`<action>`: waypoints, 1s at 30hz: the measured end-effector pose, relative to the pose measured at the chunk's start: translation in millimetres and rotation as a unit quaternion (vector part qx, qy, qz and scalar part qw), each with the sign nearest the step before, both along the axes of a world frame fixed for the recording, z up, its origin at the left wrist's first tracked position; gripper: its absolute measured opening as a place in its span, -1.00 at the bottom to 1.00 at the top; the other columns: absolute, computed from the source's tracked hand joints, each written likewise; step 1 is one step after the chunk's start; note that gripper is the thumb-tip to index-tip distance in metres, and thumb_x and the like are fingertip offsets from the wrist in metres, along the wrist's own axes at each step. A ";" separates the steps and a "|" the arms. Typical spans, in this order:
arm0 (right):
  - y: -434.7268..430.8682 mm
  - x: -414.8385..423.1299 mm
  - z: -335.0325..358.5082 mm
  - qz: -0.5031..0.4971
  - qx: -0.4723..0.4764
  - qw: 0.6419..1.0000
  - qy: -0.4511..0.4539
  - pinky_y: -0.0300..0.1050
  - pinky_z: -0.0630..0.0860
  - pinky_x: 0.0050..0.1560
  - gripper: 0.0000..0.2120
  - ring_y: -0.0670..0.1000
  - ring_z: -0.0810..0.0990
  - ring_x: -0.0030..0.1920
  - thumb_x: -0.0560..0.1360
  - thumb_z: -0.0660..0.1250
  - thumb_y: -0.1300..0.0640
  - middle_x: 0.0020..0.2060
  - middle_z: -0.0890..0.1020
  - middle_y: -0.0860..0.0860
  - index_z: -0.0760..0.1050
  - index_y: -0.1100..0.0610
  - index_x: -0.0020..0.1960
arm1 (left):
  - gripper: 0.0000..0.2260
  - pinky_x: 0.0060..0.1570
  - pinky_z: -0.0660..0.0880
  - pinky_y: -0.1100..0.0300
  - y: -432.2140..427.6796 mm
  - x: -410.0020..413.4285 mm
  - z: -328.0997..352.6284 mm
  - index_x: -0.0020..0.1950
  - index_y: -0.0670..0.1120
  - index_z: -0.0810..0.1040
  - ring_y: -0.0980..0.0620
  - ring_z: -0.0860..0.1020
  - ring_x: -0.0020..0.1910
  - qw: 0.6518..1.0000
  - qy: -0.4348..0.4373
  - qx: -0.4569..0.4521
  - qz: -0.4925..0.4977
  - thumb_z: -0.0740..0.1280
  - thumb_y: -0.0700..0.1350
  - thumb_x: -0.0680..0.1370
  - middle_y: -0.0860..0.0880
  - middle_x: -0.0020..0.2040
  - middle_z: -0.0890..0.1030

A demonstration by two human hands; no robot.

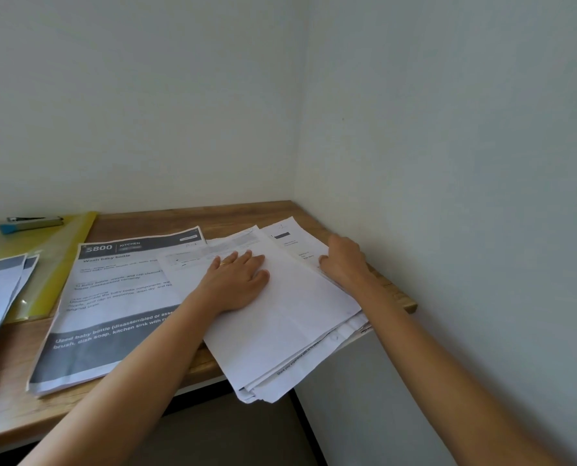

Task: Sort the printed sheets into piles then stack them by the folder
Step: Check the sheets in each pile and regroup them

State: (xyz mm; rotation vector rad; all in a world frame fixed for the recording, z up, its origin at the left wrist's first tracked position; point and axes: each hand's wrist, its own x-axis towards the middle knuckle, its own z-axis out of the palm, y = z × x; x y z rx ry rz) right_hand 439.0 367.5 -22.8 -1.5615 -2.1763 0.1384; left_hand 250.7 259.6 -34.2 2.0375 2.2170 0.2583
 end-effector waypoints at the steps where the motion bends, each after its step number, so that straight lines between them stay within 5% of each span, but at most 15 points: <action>1: 0.9 0.3 -0.4 -0.001 -0.005 1.000 0.024 -0.07 0.45 -0.05 -0.80 0.20 0.55 0.08 0.50 0.27 0.23 0.08 0.57 0.19 0.44 0.29 0.10 | -0.52 0.51 -0.16 -0.02 -0.3 0.1 -0.1 0.58 0.06 0.03 -0.02 -0.04 0.57 1.000 -0.002 0.002 0.000 -0.09 0.13 0.66 0.00 0.59 0.00; 7: -2.7 2.1 9.7 -0.005 0.035 0.990 0.137 -0.23 0.29 -0.39 -0.91 0.05 0.48 -0.21 0.52 0.20 0.31 -0.08 0.61 0.16 0.48 0.24 -0.07 | -0.52 0.51 -0.15 -0.04 -0.6 0.2 1.2 0.58 0.06 0.05 -0.03 -0.03 0.56 1.000 -0.010 0.008 0.006 -0.10 0.12 0.66 0.00 0.59 0.01; 11: -2.1 5.7 22.4 -0.012 0.096 0.977 0.187 -0.18 0.31 -0.30 -0.89 0.05 0.48 -0.24 0.52 0.22 0.32 -0.22 0.53 0.09 0.42 0.18 -0.17 | -0.52 0.52 -0.15 -0.04 -1.7 -0.8 1.0 0.58 0.06 0.04 -0.04 -0.02 0.56 1.000 -0.011 0.011 0.007 -0.09 0.13 0.66 -0.01 0.59 0.02; 16: 1.3 14.9 47.7 -0.024 0.191 0.954 0.232 -0.16 0.33 -0.22 -0.91 0.04 0.47 -0.17 0.54 0.22 0.30 -0.10 0.56 0.12 0.50 0.24 -0.02 | -0.52 0.52 -0.15 -0.05 -1.6 -0.2 1.7 0.58 0.05 0.04 -0.04 -0.02 0.56 1.000 -0.017 0.011 0.006 -0.10 0.12 0.67 -0.01 0.59 0.03; 23: -10.3 29.2 91.3 -0.021 0.336 0.873 0.353 -0.35 0.24 -0.20 -0.89 -0.02 0.41 -0.20 0.49 0.24 0.33 -0.14 0.55 0.13 0.52 0.26 -0.04 | -0.53 0.52 -0.12 -0.06 -2.7 0.5 2.6 0.57 0.04 0.10 -0.05 0.02 0.56 1.000 -0.022 0.008 0.013 -0.10 0.11 0.67 -0.02 0.58 0.07; 27: -19.5 33.0 107.0 -0.011 0.319 0.838 0.443 -0.47 0.31 -0.29 -0.89 -0.03 0.47 -0.21 0.48 0.23 0.29 -0.15 0.59 0.06 0.52 0.24 -0.06 | -0.58 0.45 0.12 -0.03 -9.4 2.3 12.3 0.46 -0.08 0.33 -0.08 0.29 0.44 0.986 -0.136 0.086 0.032 -0.04 0.04 0.67 -0.08 0.47 0.35; 30: -26.6 35.4 108.4 -0.005 0.265 0.839 0.476 -0.52 0.33 -0.32 -0.89 -0.09 0.48 -0.25 0.48 0.24 0.29 -0.17 0.58 0.02 0.53 0.25 -0.05 | -0.66 0.11 0.32 0.10 -22.2 4.3 27.7 0.29 -0.14 0.45 -0.10 0.45 0.21 0.914 -0.306 0.242 0.109 0.03 -0.03 0.66 -0.13 0.20 0.51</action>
